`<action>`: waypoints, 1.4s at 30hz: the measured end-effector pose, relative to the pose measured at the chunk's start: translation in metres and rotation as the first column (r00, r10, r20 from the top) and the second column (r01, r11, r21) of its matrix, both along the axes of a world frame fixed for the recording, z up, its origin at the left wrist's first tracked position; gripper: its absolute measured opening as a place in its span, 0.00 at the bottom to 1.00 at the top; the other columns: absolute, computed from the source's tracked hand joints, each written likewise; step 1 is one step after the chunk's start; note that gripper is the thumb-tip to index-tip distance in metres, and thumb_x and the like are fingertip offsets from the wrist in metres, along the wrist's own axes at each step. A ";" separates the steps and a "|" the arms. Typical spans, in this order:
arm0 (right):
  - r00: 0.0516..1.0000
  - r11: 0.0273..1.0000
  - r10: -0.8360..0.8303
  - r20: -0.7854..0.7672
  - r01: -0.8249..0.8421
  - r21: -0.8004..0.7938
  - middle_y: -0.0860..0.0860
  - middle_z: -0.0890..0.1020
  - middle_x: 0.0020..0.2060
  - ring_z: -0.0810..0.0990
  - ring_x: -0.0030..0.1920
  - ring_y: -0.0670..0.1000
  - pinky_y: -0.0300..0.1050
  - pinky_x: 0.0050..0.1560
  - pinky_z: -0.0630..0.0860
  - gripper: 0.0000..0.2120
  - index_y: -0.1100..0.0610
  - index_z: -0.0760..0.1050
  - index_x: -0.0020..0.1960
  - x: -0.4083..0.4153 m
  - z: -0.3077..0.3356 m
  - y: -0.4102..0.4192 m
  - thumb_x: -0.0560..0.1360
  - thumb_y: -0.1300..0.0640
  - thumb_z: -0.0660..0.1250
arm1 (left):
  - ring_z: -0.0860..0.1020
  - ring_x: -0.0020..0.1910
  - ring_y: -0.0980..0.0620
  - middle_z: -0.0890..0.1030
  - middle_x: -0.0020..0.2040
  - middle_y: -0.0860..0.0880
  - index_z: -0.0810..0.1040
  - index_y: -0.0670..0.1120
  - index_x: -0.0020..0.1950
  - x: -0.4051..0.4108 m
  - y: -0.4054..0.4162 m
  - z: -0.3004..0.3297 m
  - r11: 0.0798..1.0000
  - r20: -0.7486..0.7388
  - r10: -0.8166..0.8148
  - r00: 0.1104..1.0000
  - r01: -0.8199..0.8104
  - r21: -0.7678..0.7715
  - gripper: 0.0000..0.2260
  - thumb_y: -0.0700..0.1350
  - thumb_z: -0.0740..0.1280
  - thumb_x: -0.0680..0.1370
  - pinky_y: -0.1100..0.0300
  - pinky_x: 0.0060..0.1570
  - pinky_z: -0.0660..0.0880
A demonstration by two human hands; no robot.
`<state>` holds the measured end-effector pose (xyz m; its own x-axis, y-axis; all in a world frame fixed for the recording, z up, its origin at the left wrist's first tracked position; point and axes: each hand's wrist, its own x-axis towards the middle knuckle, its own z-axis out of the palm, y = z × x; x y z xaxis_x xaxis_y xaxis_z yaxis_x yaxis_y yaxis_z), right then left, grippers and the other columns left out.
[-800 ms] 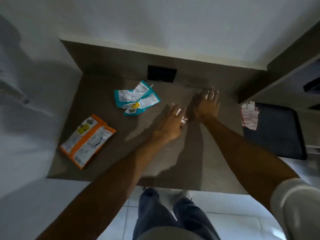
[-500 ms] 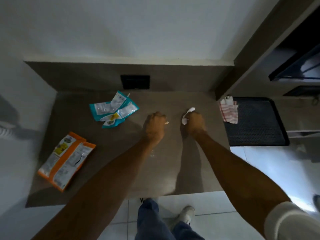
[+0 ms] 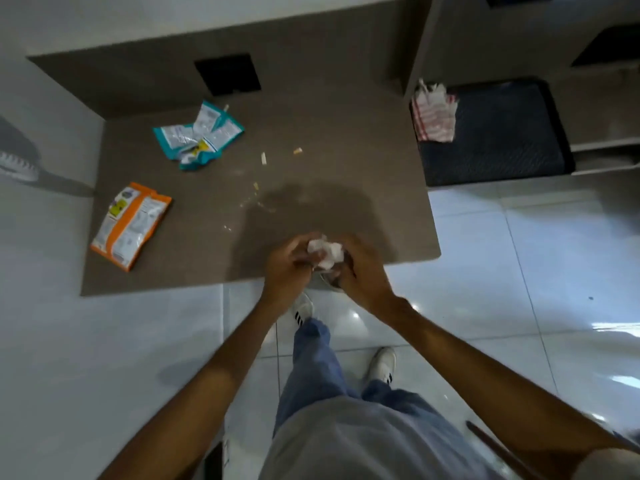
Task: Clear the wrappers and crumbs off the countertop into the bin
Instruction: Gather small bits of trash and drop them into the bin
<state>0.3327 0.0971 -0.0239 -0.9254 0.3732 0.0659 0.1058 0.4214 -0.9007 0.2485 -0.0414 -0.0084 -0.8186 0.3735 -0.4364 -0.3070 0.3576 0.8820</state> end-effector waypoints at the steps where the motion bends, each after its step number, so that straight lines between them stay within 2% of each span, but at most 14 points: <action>1: 0.999 1.000 0.026 -0.039 -0.026 -0.005 0.50 0.81 0.49 0.81 0.45 0.43 0.41 0.46 0.82 0.11 0.57 0.77 0.57 0.017 -0.006 -0.006 0.78 0.67 0.62 | 0.88 0.50 0.58 0.89 0.49 0.60 0.87 0.66 0.49 0.019 -0.007 -0.007 1.000 0.017 0.011 1.000 -0.011 -0.017 0.17 0.41 0.77 0.76 0.63 0.50 0.85; 3: 0.999 0.997 0.053 0.003 -0.053 -0.053 0.45 0.79 0.52 0.78 0.48 0.35 0.32 0.52 0.77 0.14 0.57 0.80 0.58 0.051 -0.026 -0.014 0.77 0.64 0.61 | 0.88 0.50 0.51 0.89 0.49 0.57 0.88 0.61 0.49 0.054 -0.021 -0.026 0.997 0.058 0.052 0.997 -0.048 -0.068 0.14 0.39 0.76 0.74 0.54 0.51 0.86; 5: 0.975 0.994 0.086 0.205 -0.070 -0.084 0.44 0.79 0.52 0.75 0.49 0.37 0.36 0.53 0.77 0.16 0.56 0.82 0.58 0.081 -0.055 -0.015 0.76 0.65 0.62 | 0.88 0.51 0.48 0.90 0.50 0.52 0.89 0.54 0.50 0.085 -0.030 -0.049 0.991 0.139 0.081 0.987 -0.064 -0.118 0.12 0.39 0.77 0.72 0.47 0.55 0.86; 8: 0.953 0.981 0.035 0.301 0.025 -0.191 0.45 0.82 0.50 0.82 0.45 0.41 0.39 0.49 0.83 0.15 0.57 0.84 0.56 0.092 -0.106 -0.009 0.75 0.54 0.64 | 0.87 0.56 0.42 0.88 0.51 0.48 0.88 0.52 0.49 0.101 -0.022 -0.101 0.975 0.271 0.133 0.953 -0.077 -0.207 0.12 0.34 0.77 0.74 0.43 0.61 0.84; 11: 0.835 0.918 -0.073 0.545 0.270 -0.291 0.52 0.87 0.51 0.88 0.42 0.51 0.50 0.47 0.87 0.15 0.55 0.84 0.56 0.067 -0.180 0.001 0.74 0.67 0.68 | 0.86 0.57 0.40 0.85 0.54 0.45 0.87 0.53 0.50 0.087 0.003 -0.176 0.957 0.475 0.285 0.833 -0.214 -0.198 0.16 0.31 0.74 0.77 0.47 0.61 0.84; 13: 0.751 0.846 -0.148 0.644 0.433 -0.311 0.54 0.86 0.52 0.88 0.46 0.55 0.54 0.48 0.87 0.17 0.57 0.83 0.58 0.042 -0.238 0.012 0.74 0.72 0.70 | 0.85 0.50 0.47 0.83 0.57 0.43 0.83 0.42 0.61 0.066 0.020 -0.241 0.929 0.507 0.369 0.779 -0.327 -0.173 0.15 0.30 0.74 0.77 0.52 0.54 0.86; 16: 0.665 0.652 -0.267 0.698 0.657 -0.377 0.58 0.84 0.57 0.85 0.56 0.62 0.59 0.56 0.84 0.12 0.62 0.81 0.57 0.000 -0.337 0.026 0.75 0.71 0.71 | 0.84 0.46 0.49 0.83 0.52 0.44 0.82 0.37 0.63 0.029 0.044 -0.343 0.905 0.496 0.422 0.759 -0.385 -0.181 0.15 0.29 0.73 0.77 0.62 0.37 0.86; 18: 0.618 0.467 -0.257 0.743 0.753 -0.464 0.62 0.80 0.64 0.81 0.61 0.64 0.59 0.60 0.82 0.13 0.60 0.77 0.61 -0.022 -0.380 0.034 0.78 0.70 0.68 | 0.84 0.48 0.45 0.83 0.52 0.43 0.81 0.38 0.65 0.008 0.057 -0.390 0.926 0.499 0.378 0.780 -0.332 -0.182 0.14 0.33 0.71 0.79 0.63 0.31 0.84; 21: 0.611 0.427 -0.115 0.783 0.742 -0.517 0.61 0.78 0.61 0.80 0.60 0.62 0.59 0.58 0.82 0.16 0.63 0.72 0.69 -0.028 -0.408 0.036 0.81 0.65 0.64 | 0.85 0.49 0.44 0.83 0.58 0.43 0.78 0.43 0.71 -0.007 0.062 -0.425 0.964 0.575 0.265 0.775 -0.188 -0.191 0.15 0.40 0.68 0.83 0.60 0.27 0.83; 25: 0.583 0.649 -0.092 0.807 0.650 -0.395 0.54 0.81 0.51 0.78 0.51 0.56 0.59 0.62 0.81 0.15 0.54 0.74 0.67 -0.003 -0.370 0.020 0.81 0.63 0.63 | 0.78 0.69 0.42 0.77 0.73 0.42 0.74 0.48 0.77 0.005 0.045 -0.392 0.983 0.500 0.168 0.849 -0.107 -0.148 0.20 0.37 0.59 0.85 0.59 0.46 0.82; 29: 0.669 0.883 -0.038 0.743 0.371 -0.289 0.54 0.81 0.66 0.80 0.64 0.56 0.54 0.67 0.78 0.20 0.52 0.72 0.72 0.040 -0.277 -0.003 0.80 0.61 0.64 | 0.76 0.71 0.43 0.77 0.72 0.43 0.72 0.45 0.78 0.032 0.026 -0.298 0.994 0.356 -0.007 0.935 0.046 -0.101 0.20 0.37 0.60 0.86 0.48 0.70 0.75; 32: 0.798 0.995 0.002 0.602 0.060 -0.083 0.55 0.79 0.69 0.79 0.67 0.57 0.43 0.65 0.74 0.22 0.54 0.70 0.73 0.071 -0.198 -0.014 0.80 0.60 0.65 | 0.74 0.76 0.41 0.76 0.75 0.41 0.73 0.44 0.78 0.058 0.010 -0.216 0.928 0.078 -0.252 0.964 0.264 -0.263 0.19 0.40 0.62 0.86 0.48 0.76 0.72; 36: 0.940 0.906 -0.002 0.341 -0.143 0.398 0.53 0.74 0.73 0.69 0.76 0.56 0.50 0.73 0.68 0.23 0.53 0.70 0.72 0.089 -0.110 -0.017 0.78 0.61 0.67 | 0.67 0.80 0.40 0.75 0.77 0.44 0.77 0.44 0.74 0.091 -0.022 -0.127 0.761 -0.373 -0.533 0.759 0.238 -0.604 0.18 0.40 0.63 0.84 0.46 0.78 0.69; 42: 0.983 0.707 0.118 0.138 -0.180 0.684 0.59 0.60 0.80 0.53 0.82 0.61 0.61 0.82 0.53 0.25 0.57 0.64 0.77 0.043 -0.033 -0.003 0.80 0.56 0.57 | 0.62 0.82 0.37 0.67 0.81 0.40 0.69 0.47 0.79 0.076 -0.051 -0.044 0.729 -0.664 -0.464 0.586 -0.173 -0.662 0.25 0.50 0.65 0.82 0.45 0.78 0.63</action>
